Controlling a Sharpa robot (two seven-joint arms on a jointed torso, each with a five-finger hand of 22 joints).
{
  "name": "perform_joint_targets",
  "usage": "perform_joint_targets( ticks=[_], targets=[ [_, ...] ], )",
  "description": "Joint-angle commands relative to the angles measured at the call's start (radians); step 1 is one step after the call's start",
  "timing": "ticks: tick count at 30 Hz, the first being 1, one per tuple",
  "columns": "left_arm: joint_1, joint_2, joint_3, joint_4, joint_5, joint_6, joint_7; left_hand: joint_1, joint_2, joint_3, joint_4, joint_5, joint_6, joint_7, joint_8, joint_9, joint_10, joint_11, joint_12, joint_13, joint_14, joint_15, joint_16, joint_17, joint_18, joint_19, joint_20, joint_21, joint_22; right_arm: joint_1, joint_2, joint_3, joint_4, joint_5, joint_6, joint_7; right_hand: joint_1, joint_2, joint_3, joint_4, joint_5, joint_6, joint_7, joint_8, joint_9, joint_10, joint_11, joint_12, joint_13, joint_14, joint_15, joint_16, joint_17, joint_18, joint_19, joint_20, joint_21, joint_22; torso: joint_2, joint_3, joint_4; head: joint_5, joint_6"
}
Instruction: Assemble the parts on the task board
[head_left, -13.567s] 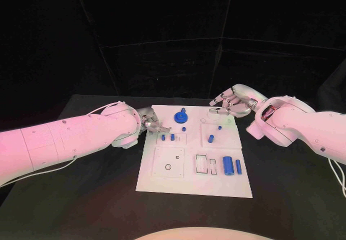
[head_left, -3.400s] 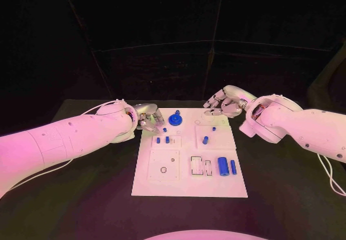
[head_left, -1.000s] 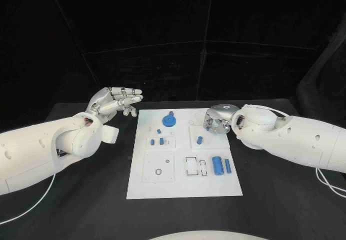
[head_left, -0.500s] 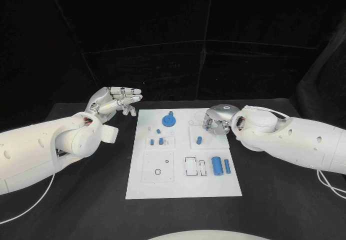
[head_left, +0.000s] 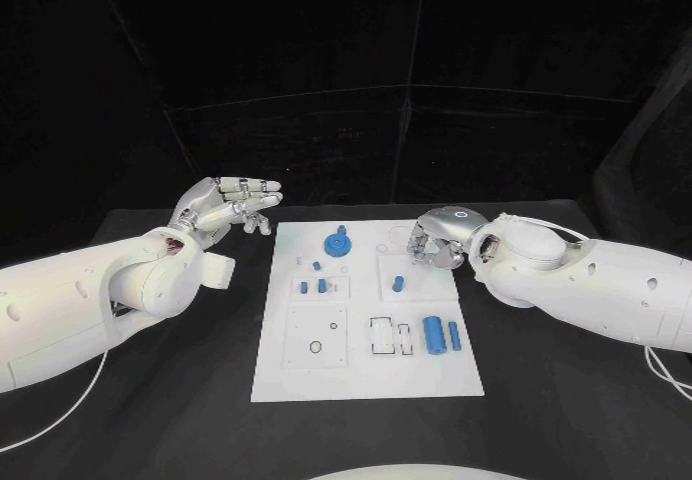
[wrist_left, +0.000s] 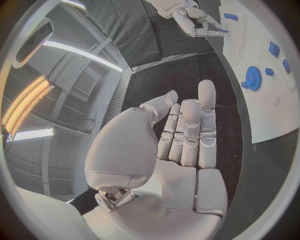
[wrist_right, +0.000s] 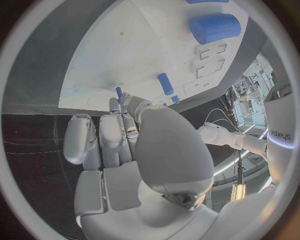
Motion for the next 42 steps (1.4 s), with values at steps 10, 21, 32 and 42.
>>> perform_joint_targets(
  ticks=[10,21,32,42],
  targets=[
    [0.002,-0.001,0.001,0.001,0.005,-0.004,0.006,0.004,0.005,0.001,-0.003,0.001,0.007,-0.001,0.003,-0.002,0.006,-0.002,0.005,-0.001,-0.008,-0.002,-0.005,-0.001,0.014,-0.007,0.002,-0.004,-0.002,0.003,-0.065,0.002,0.176,0.089,-0.084,0.012,-0.011,-0.002,0.017,-0.011,0.007,0.008,-0.003,0.002,0.000,0.007,-0.003,-0.008,-0.001,0.024,-0.002,0.007,0.003,-0.013,0.010,0.001,0.011,0.009,0.000,-0.0008,0.0004,0.003,0.001],
    [0.002,0.000,0.001,0.008,0.005,-0.003,0.006,0.004,0.005,0.001,-0.003,0.001,0.007,-0.001,0.003,-0.002,0.006,-0.002,0.005,-0.001,-0.008,-0.002,-0.005,-0.001,0.014,-0.007,0.002,-0.004,-0.002,0.002,-0.029,0.001,0.275,0.121,-0.141,0.069,-0.014,-0.004,0.024,-0.018,0.012,0.005,0.000,0.000,-0.001,0.004,-0.001,-0.012,-0.001,0.024,-0.001,0.009,0.002,-0.013,0.011,0.001,0.013,0.012,0.001,-0.0011,0.0011,0.026,-0.004],
    [0.002,0.004,0.001,0.019,0.005,-0.003,0.006,0.006,0.004,0.003,-0.006,0.001,0.006,0.000,0.003,-0.002,0.005,-0.002,0.006,-0.001,-0.009,-0.002,-0.006,-0.005,0.014,-0.008,0.002,-0.004,-0.002,-0.081,0.069,0.001,0.245,0.140,-0.124,0.104,-0.016,-0.004,0.028,-0.023,0.017,0.003,0.002,-0.001,-0.002,0.002,0.001,-0.014,-0.001,0.024,0.000,0.010,0.003,-0.014,0.011,0.002,0.014,0.012,0.002,-0.0025,0.0014,0.061,-0.020],
    [0.003,0.003,0.001,0.027,0.005,-0.003,0.005,0.006,0.004,0.003,-0.006,0.001,0.006,0.000,0.003,-0.002,0.004,-0.002,0.006,-0.002,-0.010,-0.002,-0.006,-0.005,0.014,-0.008,0.002,-0.004,-0.002,-0.148,0.145,0.000,0.170,0.089,-0.106,0.106,-0.019,-0.004,0.031,-0.027,0.020,0.000,0.003,-0.002,-0.002,0.000,0.002,-0.016,-0.001,0.024,0.001,0.011,0.003,-0.014,0.010,0.002,0.014,0.012,0.002,-0.0005,0.0014,0.079,-0.028]
  ],
)
